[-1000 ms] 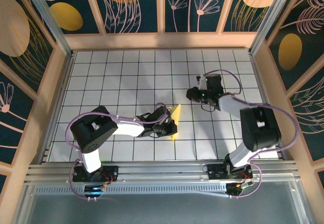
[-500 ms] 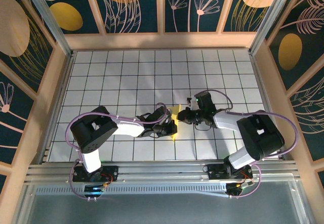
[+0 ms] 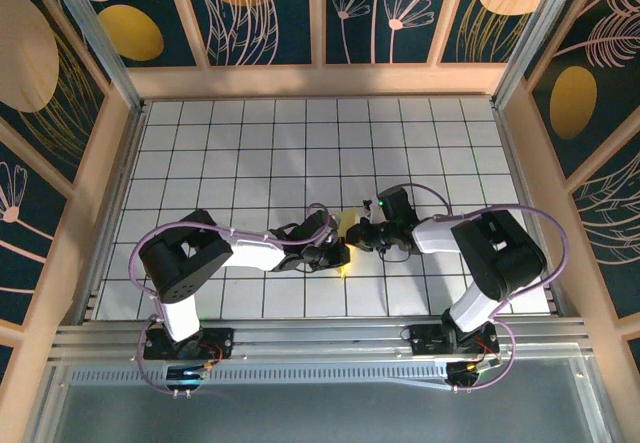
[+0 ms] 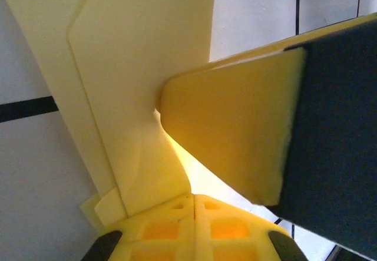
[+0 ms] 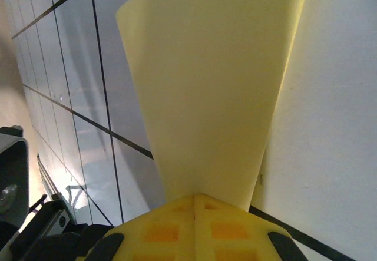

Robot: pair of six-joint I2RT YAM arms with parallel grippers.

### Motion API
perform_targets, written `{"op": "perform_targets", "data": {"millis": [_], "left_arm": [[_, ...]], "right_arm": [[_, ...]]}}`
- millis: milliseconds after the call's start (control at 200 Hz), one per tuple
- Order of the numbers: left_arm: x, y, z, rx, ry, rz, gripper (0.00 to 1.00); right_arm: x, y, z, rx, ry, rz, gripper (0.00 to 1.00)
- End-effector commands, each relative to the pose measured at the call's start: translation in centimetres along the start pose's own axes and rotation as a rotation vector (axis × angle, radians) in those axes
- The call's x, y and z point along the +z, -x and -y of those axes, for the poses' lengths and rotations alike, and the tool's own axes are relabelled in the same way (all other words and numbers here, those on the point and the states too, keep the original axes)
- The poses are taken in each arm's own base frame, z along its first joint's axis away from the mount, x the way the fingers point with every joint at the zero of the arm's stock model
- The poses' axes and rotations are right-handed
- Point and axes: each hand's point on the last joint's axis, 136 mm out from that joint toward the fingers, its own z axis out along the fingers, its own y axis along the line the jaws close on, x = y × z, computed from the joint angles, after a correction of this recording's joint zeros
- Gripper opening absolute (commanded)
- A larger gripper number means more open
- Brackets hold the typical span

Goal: Fold a paper plane with a square sheet of paper (fold left side to right side)
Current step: Fold the wing for the fifth time at the center of the table.

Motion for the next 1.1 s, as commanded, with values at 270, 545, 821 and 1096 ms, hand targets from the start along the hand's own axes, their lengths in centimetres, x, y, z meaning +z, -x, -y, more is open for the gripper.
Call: {"op": "perform_targets", "data": {"millis": [270, 545, 821, 1096], "left_arm": [[0.2, -2.6, -7.0, -0.043, 0.244, -0.063, 0.0], [0.1, -2.6, -7.1, -0.044, 0.244, -0.064, 0.0], [-1.1, -1.2, -4.0, -0.02, 0.165, -0.017, 0.0], [-4.1, 1.1, 2.8, 0.021, -0.027, 0.039, 0.09]], "right_arm": [[0.7, 1.8, 1.1, -0.065, -0.106, 0.032, 0.0], [1.3, 3.2, 1.7, -0.082, -0.142, 0.039, 0.0], [1.6, 1.4, 3.8, -0.046, -0.218, -0.025, 0.0], [1.6, -0.8, 4.2, -0.019, -0.218, -0.073, 0.0]]}}
